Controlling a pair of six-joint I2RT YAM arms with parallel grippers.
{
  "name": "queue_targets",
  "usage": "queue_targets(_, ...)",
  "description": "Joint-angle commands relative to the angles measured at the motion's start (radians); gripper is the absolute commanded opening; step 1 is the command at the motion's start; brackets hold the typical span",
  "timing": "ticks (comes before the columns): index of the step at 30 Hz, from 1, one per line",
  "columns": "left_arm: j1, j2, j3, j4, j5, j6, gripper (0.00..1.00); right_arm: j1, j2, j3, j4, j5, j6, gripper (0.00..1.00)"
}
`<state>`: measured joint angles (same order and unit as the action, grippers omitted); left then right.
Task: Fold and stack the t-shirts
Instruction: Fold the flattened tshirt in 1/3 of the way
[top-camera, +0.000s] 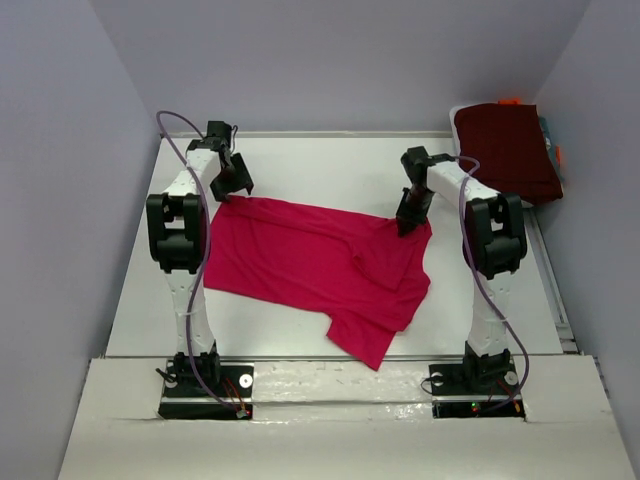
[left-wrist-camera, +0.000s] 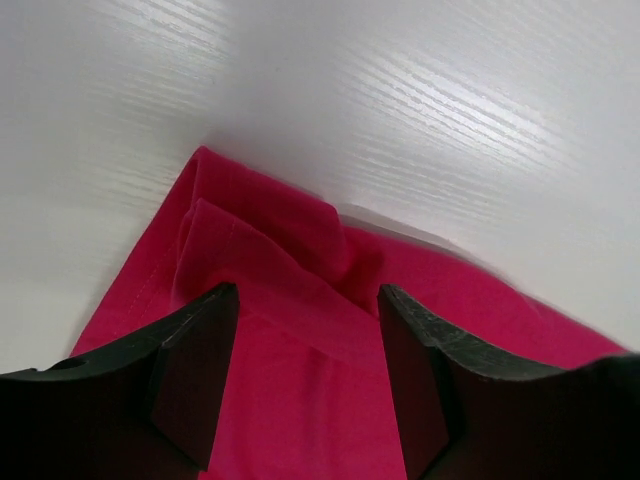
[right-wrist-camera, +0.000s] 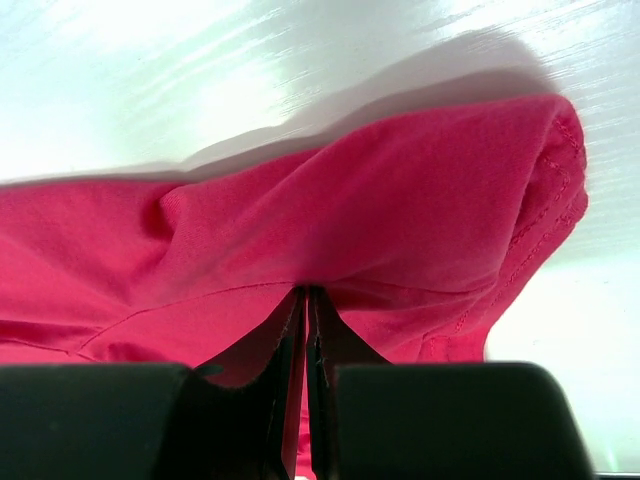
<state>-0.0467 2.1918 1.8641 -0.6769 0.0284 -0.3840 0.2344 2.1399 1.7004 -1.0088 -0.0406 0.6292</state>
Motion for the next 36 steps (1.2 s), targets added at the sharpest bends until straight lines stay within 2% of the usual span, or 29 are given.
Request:
queue_targets(1,-0.004,-0.018,0.03,-0.023,-0.019,0.014,0.65,-0.017,0.012,-0.019,0.009,0.011,-0.006,0.11)
queue_targets(5,-0.004,-0.04,0.007,-0.023,-0.053,0.005,0.56,-0.017,0.02,-0.03,0.015,0.008,-0.011,0.11)
queue_targets(8,-0.004,-0.067,-0.011,-0.018,-0.065,0.004,0.45,-0.017,0.029,-0.036,0.016,0.007,-0.014,0.11)
queue_targets(24,-0.004,-0.052,-0.048,-0.049,-0.12,-0.004,0.45,-0.026,0.048,-0.036,0.03,-0.016,-0.026,0.1)
queue_targets(27,-0.004,-0.058,-0.063,-0.047,-0.124,-0.004,0.31,-0.026,0.043,-0.047,0.036,-0.016,-0.026,0.1)
queue_targets(31,-0.013,-0.064,-0.086,-0.043,-0.128,-0.006,0.18,-0.026,0.046,-0.05,0.041,-0.019,-0.026,0.1)
queue_targets(36,-0.013,-0.067,-0.08,-0.041,-0.136,-0.009,0.16,-0.026,0.049,-0.05,0.041,-0.024,-0.029,0.1)
